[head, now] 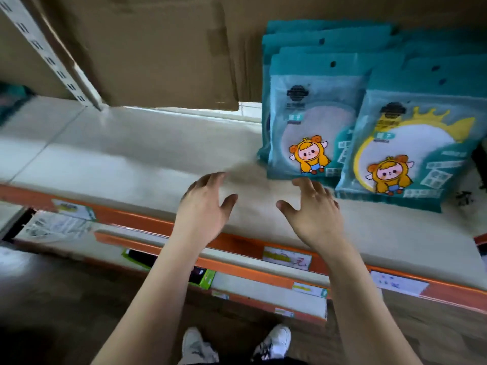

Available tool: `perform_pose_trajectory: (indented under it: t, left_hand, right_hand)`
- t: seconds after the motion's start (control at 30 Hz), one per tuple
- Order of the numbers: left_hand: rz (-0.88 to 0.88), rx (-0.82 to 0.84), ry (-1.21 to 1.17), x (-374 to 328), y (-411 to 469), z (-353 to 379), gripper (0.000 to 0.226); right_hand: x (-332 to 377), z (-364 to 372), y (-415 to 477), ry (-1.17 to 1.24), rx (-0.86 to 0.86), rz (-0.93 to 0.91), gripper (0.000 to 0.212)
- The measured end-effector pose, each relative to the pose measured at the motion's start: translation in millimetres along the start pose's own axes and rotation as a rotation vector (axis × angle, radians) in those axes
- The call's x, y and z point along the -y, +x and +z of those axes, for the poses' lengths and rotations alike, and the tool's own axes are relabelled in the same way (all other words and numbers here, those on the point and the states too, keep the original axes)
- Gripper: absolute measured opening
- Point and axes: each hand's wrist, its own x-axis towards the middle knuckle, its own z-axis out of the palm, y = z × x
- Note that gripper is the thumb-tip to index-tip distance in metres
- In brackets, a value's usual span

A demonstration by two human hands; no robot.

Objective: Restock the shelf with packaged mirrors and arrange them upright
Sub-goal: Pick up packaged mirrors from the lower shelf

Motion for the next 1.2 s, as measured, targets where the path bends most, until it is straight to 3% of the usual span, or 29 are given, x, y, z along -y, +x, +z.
perform_pose_trajectory:
  t: [0.17,0.47,0.73,0.9,1.2]
  left_hand:
    - [-0.215,-0.085,-0.043,64.3,-22.6,-42.2,0.041]
    - [-0.282,-0.203,-0.145,212.2,-62.0,-136.1,0.043]
    - [-0.470,-0.196,-0.086,349.4,-122.1,-198.2,0.057]
    - [-0.601,-0.316,-0.094,411.3,-158.7,-238.0,0.047]
    - [-0.788,-0.364,-0.135,501.8,-184.9,-265.5,0.044]
  right_hand:
    - [60.4,24.0,-3.9,0.106,0.097,-0.111,0.048]
    - [183.1,78.4,-27.4,0.106,0.131,-0.189,0.047]
    - [317.7,157.1,-54.5,0.061,0.177,-0.329,0.053]
    - [404.3,191.1,-70.4,0.090,0.267,-0.449,0.048]
    - [524.2,261.9,-59.2,0.076,0.391,-0.634,0.044]
